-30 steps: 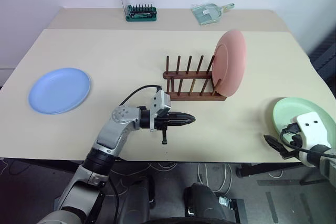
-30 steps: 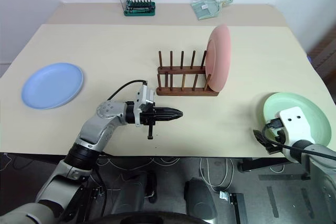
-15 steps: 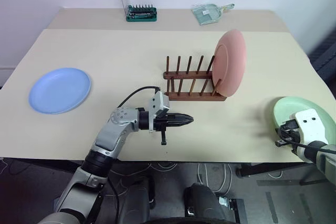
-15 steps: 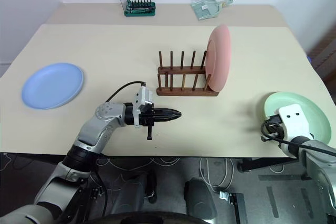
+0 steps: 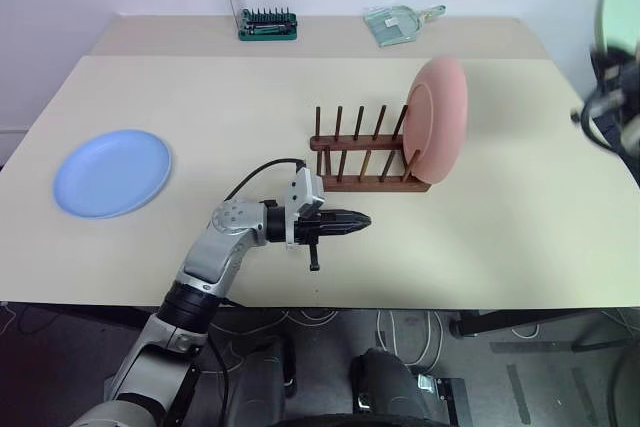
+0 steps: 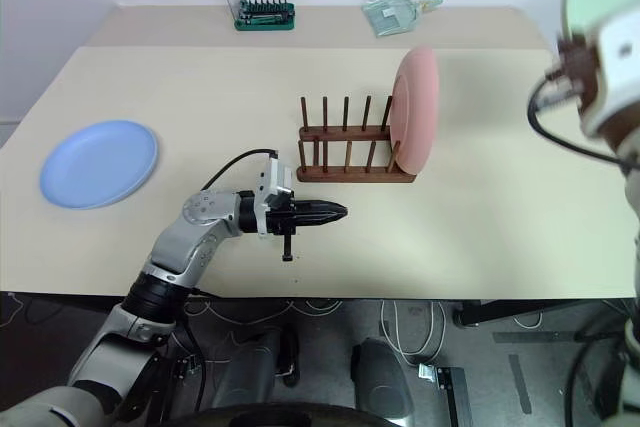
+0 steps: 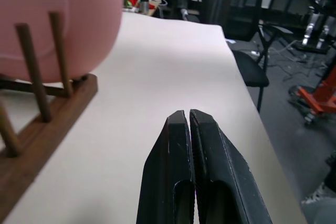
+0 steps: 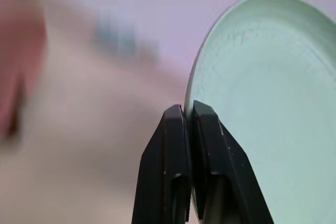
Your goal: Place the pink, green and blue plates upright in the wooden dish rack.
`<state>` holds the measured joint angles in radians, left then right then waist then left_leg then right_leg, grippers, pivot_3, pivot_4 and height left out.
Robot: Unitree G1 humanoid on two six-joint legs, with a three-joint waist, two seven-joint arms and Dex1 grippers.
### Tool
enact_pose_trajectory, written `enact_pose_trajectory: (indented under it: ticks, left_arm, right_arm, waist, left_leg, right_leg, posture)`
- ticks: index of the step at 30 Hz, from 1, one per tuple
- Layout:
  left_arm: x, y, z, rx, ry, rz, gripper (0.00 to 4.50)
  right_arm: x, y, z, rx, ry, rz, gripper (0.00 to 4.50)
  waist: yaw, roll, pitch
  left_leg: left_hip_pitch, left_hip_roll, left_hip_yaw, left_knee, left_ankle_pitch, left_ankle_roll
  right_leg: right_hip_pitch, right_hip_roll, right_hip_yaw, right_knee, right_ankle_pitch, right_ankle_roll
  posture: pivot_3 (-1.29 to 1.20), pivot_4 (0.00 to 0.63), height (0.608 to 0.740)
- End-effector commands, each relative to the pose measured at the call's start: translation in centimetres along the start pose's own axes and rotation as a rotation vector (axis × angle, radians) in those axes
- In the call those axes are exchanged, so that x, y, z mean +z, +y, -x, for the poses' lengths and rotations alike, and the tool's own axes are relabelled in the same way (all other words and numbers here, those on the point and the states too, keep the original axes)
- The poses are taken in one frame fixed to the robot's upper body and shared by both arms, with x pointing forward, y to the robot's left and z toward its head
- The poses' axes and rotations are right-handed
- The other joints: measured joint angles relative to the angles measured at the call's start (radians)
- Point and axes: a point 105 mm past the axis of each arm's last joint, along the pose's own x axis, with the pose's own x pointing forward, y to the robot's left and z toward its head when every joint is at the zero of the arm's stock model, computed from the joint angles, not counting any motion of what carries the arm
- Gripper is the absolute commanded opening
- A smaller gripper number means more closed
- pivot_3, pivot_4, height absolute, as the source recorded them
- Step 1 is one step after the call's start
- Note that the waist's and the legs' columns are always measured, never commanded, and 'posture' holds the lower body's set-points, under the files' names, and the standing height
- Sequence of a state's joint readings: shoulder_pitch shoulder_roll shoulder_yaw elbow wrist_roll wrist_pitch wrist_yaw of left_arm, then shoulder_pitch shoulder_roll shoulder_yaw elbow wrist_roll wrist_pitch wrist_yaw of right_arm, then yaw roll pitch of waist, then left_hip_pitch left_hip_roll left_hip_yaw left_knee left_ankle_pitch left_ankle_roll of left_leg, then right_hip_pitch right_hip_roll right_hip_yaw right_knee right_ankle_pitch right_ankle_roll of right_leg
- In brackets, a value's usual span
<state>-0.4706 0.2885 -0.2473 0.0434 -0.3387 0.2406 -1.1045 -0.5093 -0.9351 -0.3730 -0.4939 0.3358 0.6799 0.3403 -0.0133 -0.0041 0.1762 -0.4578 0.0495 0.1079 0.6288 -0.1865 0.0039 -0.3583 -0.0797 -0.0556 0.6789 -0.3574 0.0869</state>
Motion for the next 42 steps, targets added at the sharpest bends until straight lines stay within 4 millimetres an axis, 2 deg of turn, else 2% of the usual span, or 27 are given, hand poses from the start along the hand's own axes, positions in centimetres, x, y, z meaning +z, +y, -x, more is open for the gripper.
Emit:
enact_pose_trajectory:
  ticks: [1,5,9,12,14,17,19,29,42]
  left_arm:
    - [1.0,0.7,0.3,0.047,-0.038,-0.044,0.09]
    - [0.9,1.4,1.3,0.107,-0.037,-0.051,0.09]
    - [0.9,2.1,2.4,0.168,-0.040,-0.045,0.09]
    - [0.7,2.5,3.2,0.195,-0.033,-0.040,0.09]
    - [0.7,2.6,3.6,0.205,-0.028,-0.040,0.09]
    - [0.8,2.6,4.0,0.211,-0.027,-0.040,0.09]
    - [0.9,2.5,4.1,0.213,-0.027,-0.039,0.09]
    - [1.0,2.4,4.3,0.216,-0.020,-0.037,0.09]
    - [0.9,2.3,4.4,0.206,-0.012,-0.034,0.09]
  right_arm:
    - [5.1,3.1,-0.8,0.150,-0.228,-0.052,0.03]
    - [9.2,7.4,-0.3,0.415,-0.419,-0.336,0.03]
    - [10.4,9.7,0.1,0.570,-0.479,-0.658,0.03]
    - [9.5,11.2,-0.4,0.610,-0.438,-0.889,0.03]
    - [8.2,12.1,-1.1,0.602,-0.377,-1.010,0.03]
    - [6.4,12.7,-1.9,0.576,-0.297,-1.123,0.03]
    - [5.8,12.7,-2.2,0.559,-0.277,-1.196,0.03]
    - [5.2,13.4,-2.5,0.564,-0.232,-1.357,0.03]
    - [1.5,13.1,-2.8,0.494,-0.149,-1.432,0.03]
  waist:
    - [0.000,0.000,0.000]
    - [0.001,-0.001,0.000]
    - [0.002,-0.001,0.000]
    - [0.000,-0.001,0.000]
    - [0.000,-0.001,0.000]
    - [0.000,-0.001,0.000]
    - [0.000,-0.001,0.000]
    - [-0.002,-0.001,0.000]
    - [-0.001,-0.001,0.000]
  left_leg:
    - [0.000,0.000,0.000,0.000,0.000,0.000]
    - [-0.001,0.000,0.000,0.001,0.000,0.000]
    - [-0.001,0.000,-0.001,0.001,0.000,0.001]
    - [-0.001,0.000,-0.001,0.002,-0.001,0.001]
    - [-0.001,0.000,-0.001,0.001,-0.001,0.002]
    - [-0.001,0.000,0.000,0.002,-0.001,0.002]
    - [-0.001,0.000,0.000,0.002,-0.001,0.002]
    - [-0.001,0.000,0.000,0.001,-0.001,0.003]
    - [-0.001,0.000,0.000,0.001,-0.002,0.004]
  right_leg:
    - [0.000,-0.001,0.000,0.000,0.000,0.000]
    - [0.000,-0.002,0.000,0.000,0.000,0.000]
    - [0.000,-0.003,-0.001,0.001,0.000,0.000]
    - [0.000,-0.003,0.000,0.002,0.000,0.000]
    - [0.000,-0.003,0.000,0.002,0.000,0.000]
    - [0.000,-0.003,-0.001,0.003,0.000,0.000]
    - [0.000,-0.002,0.000,0.003,0.000,0.000]
    - [-0.001,-0.002,0.000,0.003,0.000,0.000]
    - [-0.002,-0.002,0.000,0.003,0.000,0.000]
  posture:
    - [0.00,0.150,0.732]
    - [0.00,0.150,0.732]
    - [0.00,0.150,0.732]
    - [0.00,0.150,0.732]
    - [0.00,0.150,0.732]
    - [0.00,0.150,0.732]
    - [0.00,0.150,0.732]
    - [0.00,0.150,0.732]
    - [0.00,0.150,0.732]
